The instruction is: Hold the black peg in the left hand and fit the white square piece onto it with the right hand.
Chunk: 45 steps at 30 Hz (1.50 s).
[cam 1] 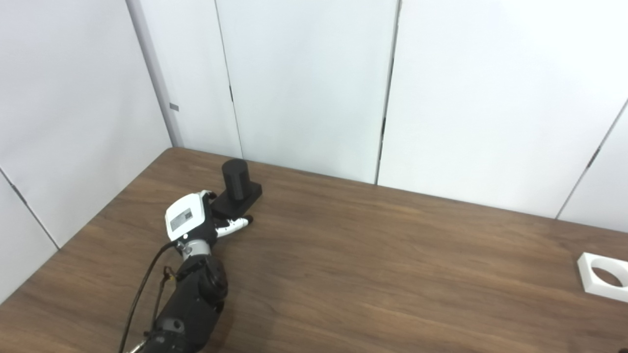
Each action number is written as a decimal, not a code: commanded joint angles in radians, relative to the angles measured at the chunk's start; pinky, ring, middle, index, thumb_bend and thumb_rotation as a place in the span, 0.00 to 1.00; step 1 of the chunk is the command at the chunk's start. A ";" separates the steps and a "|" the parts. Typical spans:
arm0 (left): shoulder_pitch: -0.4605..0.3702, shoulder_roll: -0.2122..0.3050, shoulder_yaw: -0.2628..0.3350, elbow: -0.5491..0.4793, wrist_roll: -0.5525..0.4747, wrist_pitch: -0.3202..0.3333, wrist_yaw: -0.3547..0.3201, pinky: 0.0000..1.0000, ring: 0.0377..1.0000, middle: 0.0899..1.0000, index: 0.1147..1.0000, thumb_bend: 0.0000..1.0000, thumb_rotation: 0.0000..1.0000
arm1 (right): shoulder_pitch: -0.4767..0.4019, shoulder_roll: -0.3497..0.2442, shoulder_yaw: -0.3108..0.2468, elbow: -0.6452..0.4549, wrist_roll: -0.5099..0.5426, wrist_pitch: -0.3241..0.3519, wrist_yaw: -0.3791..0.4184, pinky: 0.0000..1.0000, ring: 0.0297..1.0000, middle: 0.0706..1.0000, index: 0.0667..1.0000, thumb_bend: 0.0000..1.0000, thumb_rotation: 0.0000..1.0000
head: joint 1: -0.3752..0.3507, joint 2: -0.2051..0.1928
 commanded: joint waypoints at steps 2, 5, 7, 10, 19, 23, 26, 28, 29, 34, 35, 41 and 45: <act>-0.069 0.025 0.004 0.027 -0.007 -0.025 0.061 0.86 0.85 0.80 0.68 0.97 0.51 | 0.001 0.003 0.005 -0.013 -0.005 -0.020 0.009 0.96 0.93 0.88 0.90 0.80 0.95 | 0.001 0.000; -0.079 0.019 0.009 0.055 -0.021 -0.052 0.110 0.84 0.82 0.76 0.60 0.94 0.44 | 0.001 0.001 0.003 -0.008 0.003 -0.025 0.014 0.97 0.93 0.88 0.90 0.81 0.94 | 0.001 0.000; -0.084 0.018 0.005 0.070 -0.026 -0.054 0.131 0.84 0.81 0.73 0.53 0.89 0.39 | 0.001 0.002 0.003 -0.009 0.001 -0.024 0.012 0.97 0.93 0.88 0.90 0.81 0.94 | -0.003 0.005; -0.086 0.016 0.008 0.087 -0.048 -0.085 0.159 0.82 0.80 0.72 0.45 0.68 0.20 | 0.002 0.000 0.004 -0.013 -0.001 -0.023 0.013 0.96 0.93 0.89 0.90 0.82 0.95 | -0.004 0.007; -0.083 0.017 0.010 0.129 -0.094 -0.164 0.223 0.66 0.75 0.69 0.41 0.52 0.05 | 0.001 -0.003 0.005 -0.012 0.001 -0.024 0.016 0.96 0.93 0.88 0.90 0.83 0.94 | -0.004 0.007; -0.080 0.020 0.002 0.133 -0.093 -0.171 0.230 0.62 0.74 0.68 0.41 0.52 0.05 | -0.004 0.001 0.008 -0.014 -0.009 -0.016 0.010 0.93 0.92 0.88 0.90 0.83 0.94 | -0.025 0.016; -0.063 0.020 -0.001 0.108 -0.094 -0.177 0.227 0.61 0.72 0.67 0.41 0.52 0.05 | -0.006 0.005 0.010 -0.013 -0.015 -0.016 0.007 0.93 0.92 0.88 0.90 0.83 0.94 | -0.040 0.021; -0.045 0.019 -0.005 0.073 -0.094 -0.176 0.212 0.60 0.71 0.66 0.41 0.52 0.05 | -0.009 0.007 0.013 -0.011 -0.015 -0.024 0.009 0.95 0.94 0.89 0.90 0.83 0.95 | -0.052 0.028; -0.035 0.019 -0.007 0.053 -0.095 -0.174 0.201 0.60 0.71 0.65 0.41 0.52 0.05 | -0.011 0.008 0.015 -0.011 -0.017 -0.025 0.009 0.96 0.95 0.90 0.91 0.82 0.95 | -0.061 0.033; 0.066 -0.002 -0.021 -0.143 -0.129 -0.179 0.097 0.61 0.71 0.66 0.41 0.52 0.05 | -0.011 0.008 0.029 -0.019 -0.023 -0.030 0.013 1.00 0.99 0.93 0.95 0.81 0.97 | -0.092 0.052; 0.088 -0.006 -0.028 -0.187 -0.128 -0.170 0.072 0.60 0.71 0.66 0.41 0.52 0.05 | -0.012 0.002 0.033 -0.016 -0.020 -0.039 0.021 1.00 1.00 0.95 0.96 0.80 0.98 | -0.096 0.061; 0.232 -0.043 -0.077 -0.505 -0.122 -0.078 -0.110 0.62 0.74 0.68 0.42 0.52 0.05 | -0.007 0.007 0.047 -0.043 -0.027 -0.010 0.011 1.00 1.00 1.00 1.00 0.76 1.00 | -0.141 0.096; 0.320 -0.064 -0.129 -0.686 -0.109 -0.050 -0.212 0.64 0.77 0.70 0.42 0.52 0.05 | -0.003 0.020 0.055 -0.074 -0.055 0.024 -0.010 1.00 1.00 0.99 1.00 0.68 1.00 | -0.167 0.112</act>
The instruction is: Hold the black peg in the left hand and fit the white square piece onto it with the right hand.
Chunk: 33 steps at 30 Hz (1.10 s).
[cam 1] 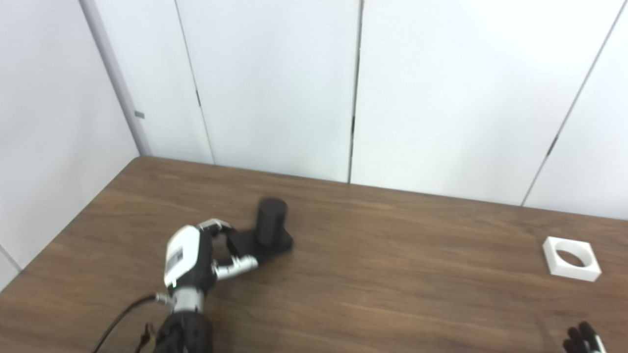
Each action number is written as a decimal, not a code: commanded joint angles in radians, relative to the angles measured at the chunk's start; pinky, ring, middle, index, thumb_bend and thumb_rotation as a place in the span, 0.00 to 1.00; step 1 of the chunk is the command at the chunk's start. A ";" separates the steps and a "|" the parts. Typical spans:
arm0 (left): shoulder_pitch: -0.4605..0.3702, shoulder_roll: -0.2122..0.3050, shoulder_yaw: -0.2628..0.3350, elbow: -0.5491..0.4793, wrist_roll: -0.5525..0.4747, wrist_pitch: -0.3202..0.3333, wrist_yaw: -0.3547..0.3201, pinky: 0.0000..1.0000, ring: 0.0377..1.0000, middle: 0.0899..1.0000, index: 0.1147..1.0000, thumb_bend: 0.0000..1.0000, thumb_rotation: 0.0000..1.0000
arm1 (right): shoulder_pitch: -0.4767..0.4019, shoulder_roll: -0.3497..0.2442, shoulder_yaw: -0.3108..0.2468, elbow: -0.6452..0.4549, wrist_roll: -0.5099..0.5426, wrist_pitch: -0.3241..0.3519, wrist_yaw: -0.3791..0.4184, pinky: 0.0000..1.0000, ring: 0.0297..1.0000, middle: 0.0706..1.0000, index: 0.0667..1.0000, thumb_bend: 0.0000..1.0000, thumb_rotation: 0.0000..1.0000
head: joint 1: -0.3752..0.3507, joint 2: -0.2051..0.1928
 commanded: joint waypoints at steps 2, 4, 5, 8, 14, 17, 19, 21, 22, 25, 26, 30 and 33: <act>0.033 -0.013 -0.029 -0.117 0.006 -0.023 -0.059 0.67 0.78 0.71 0.42 0.52 0.05 | 0.000 0.018 0.011 -0.061 -0.026 0.011 -0.009 1.00 1.00 0.99 1.00 0.64 1.00 | -0.015 0.016; 0.074 -0.021 -0.056 -0.156 -0.004 -0.049 -0.097 0.69 0.79 0.72 0.42 0.52 0.05 | 0.000 0.020 0.018 -0.076 -0.035 0.019 -0.009 1.00 1.00 0.98 1.00 0.57 1.00 | -0.035 0.031; 0.090 -0.025 -0.067 -0.171 -0.007 -0.059 -0.113 0.69 0.79 0.73 0.42 0.52 0.05 | 0.000 0.022 0.020 -0.082 -0.034 0.023 -0.009 1.00 1.00 0.98 1.00 0.55 1.00 | -0.043 0.035; 0.144 -0.033 -0.106 -0.210 -0.030 -0.105 -0.164 0.71 0.80 0.74 0.42 0.52 0.05 | 0.000 0.031 0.027 -0.101 -0.036 0.031 -0.014 1.00 1.00 0.98 1.00 0.47 1.00 | -0.093 0.068; 0.221 -0.012 -0.177 -0.248 -0.055 -0.195 -0.262 0.75 0.84 0.76 0.42 0.52 0.05 | 0.001 0.037 0.043 -0.144 -0.048 0.085 -0.035 1.00 1.00 0.95 1.00 0.45 1.00 | -0.171 0.127; 0.233 0.007 -0.202 -0.245 -0.071 -0.238 -0.308 0.75 0.84 0.76 0.42 0.52 0.05 | 0.003 0.039 0.050 -0.151 -0.068 0.087 -0.047 1.00 1.00 0.94 1.00 0.46 1.00 | -0.189 0.142; 0.236 0.014 -0.211 -0.240 -0.083 -0.260 -0.327 0.75 0.85 0.76 0.42 0.52 0.05 | 0.003 0.039 0.053 -0.155 -0.078 0.090 -0.052 1.00 1.00 0.92 1.00 0.45 1.00 | -0.201 0.149; 0.238 0.022 -0.223 -0.234 -0.095 -0.281 -0.346 0.75 0.85 0.76 0.42 0.52 0.05 | 0.002 0.042 0.057 -0.161 -0.088 0.098 -0.058 1.00 1.00 0.92 1.00 0.46 1.00 | -0.210 0.159; 0.238 0.025 -0.230 -0.230 -0.099 -0.291 -0.356 0.76 0.85 0.76 0.42 0.52 0.05 | 0.002 0.043 0.058 -0.163 -0.091 0.101 -0.061 1.00 0.99 0.91 1.00 0.47 1.00 | -0.212 0.161; 0.236 0.040 -0.254 -0.213 -0.087 -0.322 -0.381 0.75 0.85 0.75 0.42 0.52 0.05 | 0.000 0.049 0.062 -0.171 -0.100 0.116 -0.071 1.00 0.98 0.90 0.99 0.48 1.00 | -0.215 0.172; 0.234 0.045 -0.259 -0.212 -0.082 -0.325 -0.390 0.75 0.85 0.75 0.42 0.52 0.05 | 0.000 0.049 0.063 -0.173 -0.101 0.120 -0.072 1.00 0.98 0.90 0.99 0.48 1.00 | -0.216 0.173; 0.224 0.060 -0.277 -0.202 -0.031 -0.351 -0.403 0.75 0.85 0.75 0.42 0.52 0.05 | -0.003 0.046 0.066 -0.179 -0.089 0.126 -0.074 1.00 0.99 0.90 1.00 0.47 1.00 | -0.218 0.181; 0.218 0.068 -0.290 -0.195 0.054 -0.363 -0.393 0.79 0.83 0.74 0.42 0.52 0.05 | -0.005 0.045 0.066 -0.186 -0.102 0.135 -0.082 1.00 0.97 0.89 0.99 0.47 1.00 | -0.218 0.186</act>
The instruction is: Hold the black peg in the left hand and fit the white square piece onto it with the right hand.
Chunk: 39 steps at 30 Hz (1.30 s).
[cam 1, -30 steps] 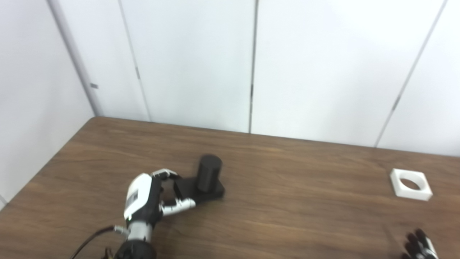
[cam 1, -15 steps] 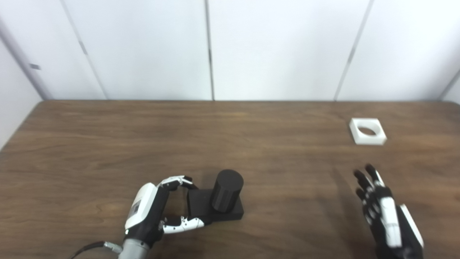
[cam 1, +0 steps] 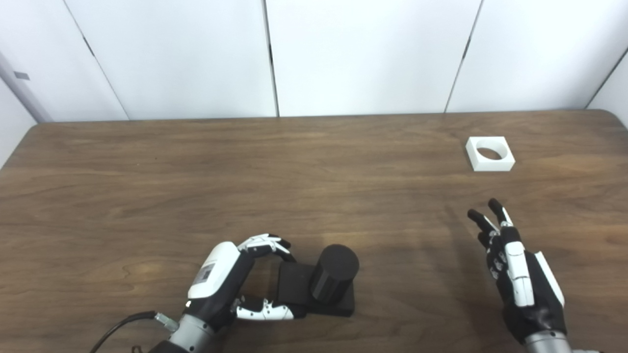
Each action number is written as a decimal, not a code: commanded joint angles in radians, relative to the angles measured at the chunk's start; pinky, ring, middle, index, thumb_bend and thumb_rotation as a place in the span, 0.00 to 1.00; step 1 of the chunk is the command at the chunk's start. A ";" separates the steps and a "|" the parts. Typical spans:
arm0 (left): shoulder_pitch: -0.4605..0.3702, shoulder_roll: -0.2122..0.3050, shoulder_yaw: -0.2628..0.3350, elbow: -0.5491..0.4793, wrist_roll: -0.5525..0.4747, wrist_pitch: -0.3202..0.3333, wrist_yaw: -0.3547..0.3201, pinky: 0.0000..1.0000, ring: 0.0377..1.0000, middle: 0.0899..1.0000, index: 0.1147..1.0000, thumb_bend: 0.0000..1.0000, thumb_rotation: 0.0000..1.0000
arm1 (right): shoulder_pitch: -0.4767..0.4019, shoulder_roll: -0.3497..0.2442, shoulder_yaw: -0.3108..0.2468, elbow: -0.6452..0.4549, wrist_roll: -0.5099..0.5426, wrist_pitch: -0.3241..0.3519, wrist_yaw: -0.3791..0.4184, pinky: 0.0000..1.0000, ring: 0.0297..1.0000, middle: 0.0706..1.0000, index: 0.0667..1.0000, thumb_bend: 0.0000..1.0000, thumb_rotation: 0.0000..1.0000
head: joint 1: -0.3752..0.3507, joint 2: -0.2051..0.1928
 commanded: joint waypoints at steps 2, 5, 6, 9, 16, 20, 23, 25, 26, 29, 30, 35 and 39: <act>0.009 0.015 -0.036 0.034 0.092 -0.021 -0.032 0.84 0.82 0.73 0.42 0.52 0.05 | -0.005 0.041 0.005 -0.046 -0.002 -0.012 -0.007 1.00 0.96 0.88 0.99 0.47 1.00 | -0.003 0.003; 0.004 0.021 -0.044 0.045 0.174 -0.052 -0.013 0.88 0.82 0.73 0.42 0.52 0.05 | -0.007 0.039 0.002 -0.048 0.002 -0.007 -0.007 1.00 0.96 0.88 0.99 0.48 1.00 | 0.001 0.006; 0.003 0.021 -0.045 0.047 0.198 -0.059 -0.010 0.90 0.82 0.73 0.42 0.52 0.05 | -0.008 0.038 0.001 -0.047 0.001 -0.008 -0.007 1.00 0.96 0.88 0.99 0.48 1.00 | 0.000 0.006; 0.004 0.020 -0.044 0.052 0.258 -0.074 -0.002 0.92 0.83 0.73 0.42 0.52 0.05 | -0.009 0.033 0.001 -0.047 -0.004 -0.005 -0.006 1.00 0.96 0.88 0.99 0.48 1.00 | -0.002 0.007; 0.009 0.015 -0.040 0.053 0.352 -0.092 0.018 0.93 0.82 0.72 0.42 0.52 0.05 | -0.008 0.028 -0.003 -0.044 0.025 -0.004 0.004 1.00 0.98 0.90 1.00 0.49 1.00 | -0.021 0.006; 0.014 0.011 -0.031 0.055 0.355 -0.100 0.026 0.90 0.82 0.71 0.42 0.52 0.05 | -0.012 0.015 -0.003 -0.057 0.014 0.016 0.004 1.00 0.99 0.91 1.00 0.53 0.95 | -0.058 0.000; 0.014 0.013 -0.023 0.057 0.348 -0.108 0.026 0.89 0.81 0.71 0.42 0.52 0.05 | -0.040 -0.044 0.005 -0.107 -0.113 0.068 0.012 1.00 0.98 0.92 0.97 0.55 0.73 | -0.115 -0.008; 0.010 0.016 -0.018 0.056 0.339 -0.109 0.015 0.89 0.81 0.71 0.42 0.52 0.05 | -0.080 -0.099 0.008 -0.146 -0.220 0.119 0.032 0.99 0.97 0.92 0.94 0.60 0.57 | -0.142 -0.013; 0.009 0.018 -0.016 0.054 0.334 -0.108 0.008 0.89 0.81 0.71 0.42 0.52 0.05 | -0.103 -0.125 0.006 -0.160 -0.256 0.144 0.046 0.94 0.95 0.92 0.91 0.64 0.47 | -0.147 -0.016; 0.005 0.018 -0.010 0.053 0.327 -0.110 -0.001 0.87 0.81 0.71 0.42 0.52 0.05 | -0.167 -0.187 -0.002 -0.173 -0.316 0.196 0.082 0.90 0.92 0.91 0.87 0.70 0.37 | -0.170 -0.019; 0.004 0.018 -0.008 0.053 0.325 -0.111 -0.004 0.87 0.81 0.71 0.42 0.52 0.05 | -0.197 -0.215 -0.008 -0.174 -0.331 0.224 0.098 0.90 0.92 0.91 0.86 0.72 0.35 | -0.175 -0.021; 0.001 0.020 0.001 0.055 0.327 -0.106 -0.013 0.86 0.80 0.71 0.42 0.52 0.05 | -0.344 -0.312 -0.051 -0.139 -0.475 0.274 0.234 0.91 0.93 0.91 0.84 0.85 0.28 | -0.224 -0.031; -0.001 0.017 0.007 0.058 0.324 -0.108 -0.006 0.83 0.79 0.71 0.42 0.52 0.05 | -0.437 -0.367 -0.075 -0.086 -0.571 0.274 0.351 0.90 0.93 0.93 0.85 0.88 0.21 | -0.244 -0.037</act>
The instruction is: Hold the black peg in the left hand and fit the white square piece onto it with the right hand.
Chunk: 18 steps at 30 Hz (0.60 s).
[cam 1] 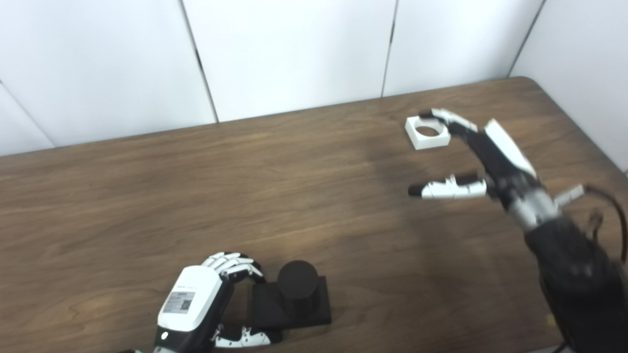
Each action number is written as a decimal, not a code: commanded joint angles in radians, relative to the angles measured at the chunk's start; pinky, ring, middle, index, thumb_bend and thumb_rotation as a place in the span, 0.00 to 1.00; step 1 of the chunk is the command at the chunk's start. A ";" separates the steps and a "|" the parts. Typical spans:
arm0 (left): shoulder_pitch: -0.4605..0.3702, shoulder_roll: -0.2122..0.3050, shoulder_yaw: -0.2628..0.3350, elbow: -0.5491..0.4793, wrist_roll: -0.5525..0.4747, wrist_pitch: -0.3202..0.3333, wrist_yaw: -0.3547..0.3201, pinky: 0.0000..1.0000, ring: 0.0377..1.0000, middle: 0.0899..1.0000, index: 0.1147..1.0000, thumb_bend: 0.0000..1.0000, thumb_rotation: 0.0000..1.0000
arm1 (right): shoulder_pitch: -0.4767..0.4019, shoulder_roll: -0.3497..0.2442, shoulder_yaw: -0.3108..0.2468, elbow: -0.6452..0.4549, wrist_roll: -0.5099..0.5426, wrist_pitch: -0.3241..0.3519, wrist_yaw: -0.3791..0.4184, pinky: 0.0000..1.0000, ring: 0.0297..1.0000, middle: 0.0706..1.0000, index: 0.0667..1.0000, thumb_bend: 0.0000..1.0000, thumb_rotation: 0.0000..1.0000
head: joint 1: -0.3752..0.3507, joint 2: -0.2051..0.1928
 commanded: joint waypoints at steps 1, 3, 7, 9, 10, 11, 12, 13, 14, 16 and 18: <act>-0.001 0.018 0.015 0.023 0.024 0.008 -0.016 0.82 0.79 0.70 0.42 0.52 0.05 | -0.054 -0.040 -0.020 0.017 -0.057 -0.004 0.052 0.91 0.95 0.93 0.86 0.89 0.20 | -0.026 -0.009; 0.000 0.016 0.018 0.022 0.024 0.009 -0.015 0.81 0.78 0.70 0.42 0.52 0.05 | -0.097 -0.069 -0.015 0.058 -0.114 -0.004 0.096 0.91 0.96 0.95 0.86 0.90 0.20 | -0.026 -0.009; 0.002 0.015 0.022 0.020 0.028 0.008 -0.018 0.81 0.78 0.70 0.42 0.52 0.05 | -0.181 -0.130 0.029 0.186 -0.165 -0.019 0.101 0.90 0.97 0.95 0.86 0.91 0.19 | -0.044 -0.014; 0.002 0.014 0.023 0.018 0.028 0.010 -0.022 0.80 0.78 0.70 0.42 0.52 0.05 | -0.223 -0.159 0.059 0.265 -0.192 -0.040 0.090 0.92 0.98 0.95 0.87 0.91 0.19 | -0.048 -0.017; 0.003 0.014 0.024 0.017 0.028 0.011 -0.024 0.81 0.78 0.70 0.42 0.52 0.05 | -0.242 -0.171 0.071 0.302 -0.202 -0.051 0.083 0.93 0.98 0.95 0.87 0.91 0.19 | -0.049 -0.018; 0.004 0.014 0.025 0.016 0.029 0.012 -0.025 0.81 0.78 0.70 0.42 0.52 0.05 | -0.259 -0.180 0.083 0.333 -0.208 -0.059 0.077 0.94 0.98 0.95 0.87 0.91 0.19 | -0.049 -0.018; 0.005 0.013 0.026 0.016 0.029 0.013 -0.026 0.81 0.78 0.70 0.42 0.52 0.05 | -0.281 -0.188 0.095 0.372 -0.214 -0.065 0.072 0.94 0.98 0.95 0.87 0.92 0.19 | -0.050 -0.022; 0.005 0.013 0.027 0.016 0.027 0.012 -0.025 0.81 0.78 0.70 0.42 0.52 0.05 | -0.305 -0.193 0.106 0.416 -0.218 -0.071 0.068 0.95 0.98 0.95 0.87 0.92 0.19 | -0.050 -0.022; 0.006 0.012 0.027 0.016 0.026 0.011 -0.025 0.80 0.78 0.70 0.42 0.52 0.05 | -0.321 -0.197 0.114 0.445 -0.220 -0.076 0.064 0.96 0.99 0.95 0.87 0.91 0.18 | -0.050 -0.022; 0.007 0.013 0.029 0.016 0.023 0.013 -0.030 0.80 0.78 0.70 0.42 0.52 0.05 | -0.365 -0.211 0.149 0.525 -0.242 -0.096 0.061 0.98 1.00 0.96 0.88 0.91 0.18 | -0.049 -0.027; 0.006 0.014 0.030 0.019 0.022 0.013 -0.032 0.81 0.78 0.70 0.42 0.52 0.05 | -0.394 -0.222 0.179 0.579 -0.262 -0.113 0.055 0.99 1.00 0.96 0.88 0.90 0.19 | -0.049 -0.030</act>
